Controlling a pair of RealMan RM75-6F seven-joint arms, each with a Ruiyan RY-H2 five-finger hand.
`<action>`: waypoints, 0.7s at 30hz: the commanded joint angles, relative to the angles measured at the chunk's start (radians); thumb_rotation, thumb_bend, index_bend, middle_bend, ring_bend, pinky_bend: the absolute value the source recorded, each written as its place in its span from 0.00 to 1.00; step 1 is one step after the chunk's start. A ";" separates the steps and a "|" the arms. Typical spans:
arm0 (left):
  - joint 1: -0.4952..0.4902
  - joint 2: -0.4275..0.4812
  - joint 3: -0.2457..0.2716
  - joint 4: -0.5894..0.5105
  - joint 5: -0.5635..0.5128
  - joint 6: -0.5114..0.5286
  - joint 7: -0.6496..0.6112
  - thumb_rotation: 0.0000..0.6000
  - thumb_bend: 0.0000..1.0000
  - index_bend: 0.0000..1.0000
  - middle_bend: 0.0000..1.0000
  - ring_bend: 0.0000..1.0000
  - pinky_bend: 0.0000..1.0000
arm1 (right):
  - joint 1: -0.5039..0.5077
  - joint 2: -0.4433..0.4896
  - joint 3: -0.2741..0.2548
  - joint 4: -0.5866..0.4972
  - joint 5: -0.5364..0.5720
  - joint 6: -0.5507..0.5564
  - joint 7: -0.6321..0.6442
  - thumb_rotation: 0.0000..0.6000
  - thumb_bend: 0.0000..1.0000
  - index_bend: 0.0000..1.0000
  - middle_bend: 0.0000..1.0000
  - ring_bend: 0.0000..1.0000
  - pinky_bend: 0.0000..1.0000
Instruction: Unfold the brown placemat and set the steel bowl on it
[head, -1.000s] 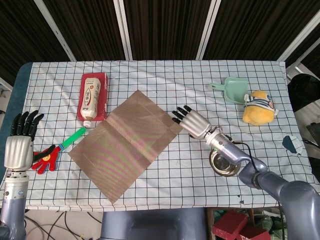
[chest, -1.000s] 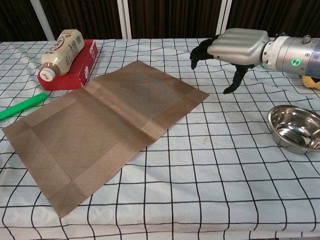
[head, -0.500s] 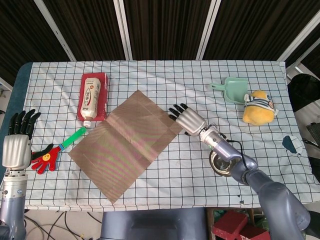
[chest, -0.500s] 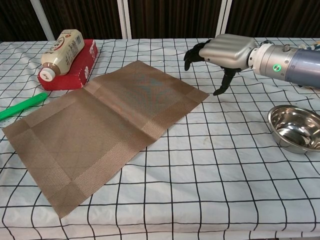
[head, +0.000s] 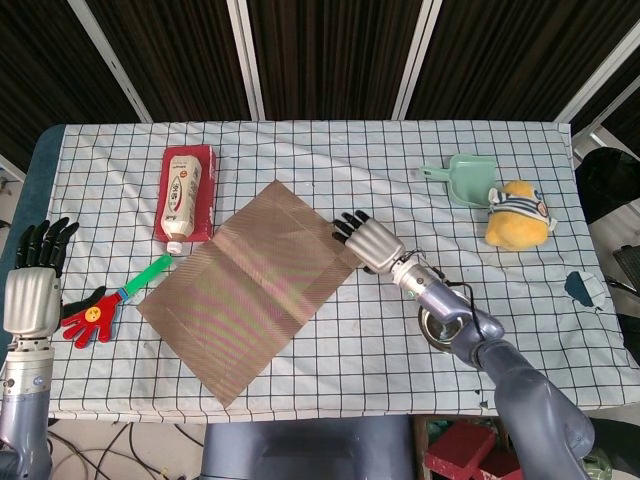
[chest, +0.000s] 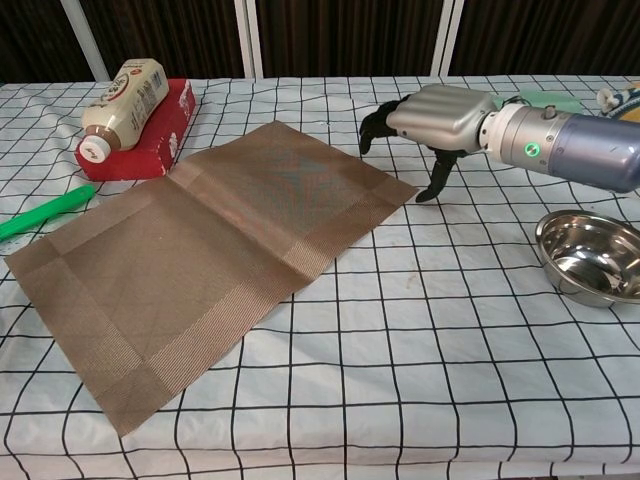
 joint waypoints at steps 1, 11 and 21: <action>0.000 0.001 0.000 -0.001 0.001 -0.001 -0.002 1.00 0.06 0.11 0.07 0.00 0.00 | 0.003 -0.014 -0.011 0.025 -0.002 -0.010 0.009 1.00 0.00 0.25 0.12 0.10 0.20; 0.000 0.003 -0.001 -0.007 -0.002 -0.004 -0.008 1.00 0.06 0.11 0.07 0.00 0.00 | 0.005 -0.051 -0.029 0.086 0.001 -0.016 0.052 1.00 0.00 0.25 0.12 0.10 0.20; 0.001 0.006 -0.008 -0.014 -0.016 -0.012 -0.015 1.00 0.06 0.11 0.07 0.00 0.00 | 0.002 -0.079 -0.035 0.119 0.010 -0.021 0.077 1.00 0.00 0.25 0.12 0.10 0.20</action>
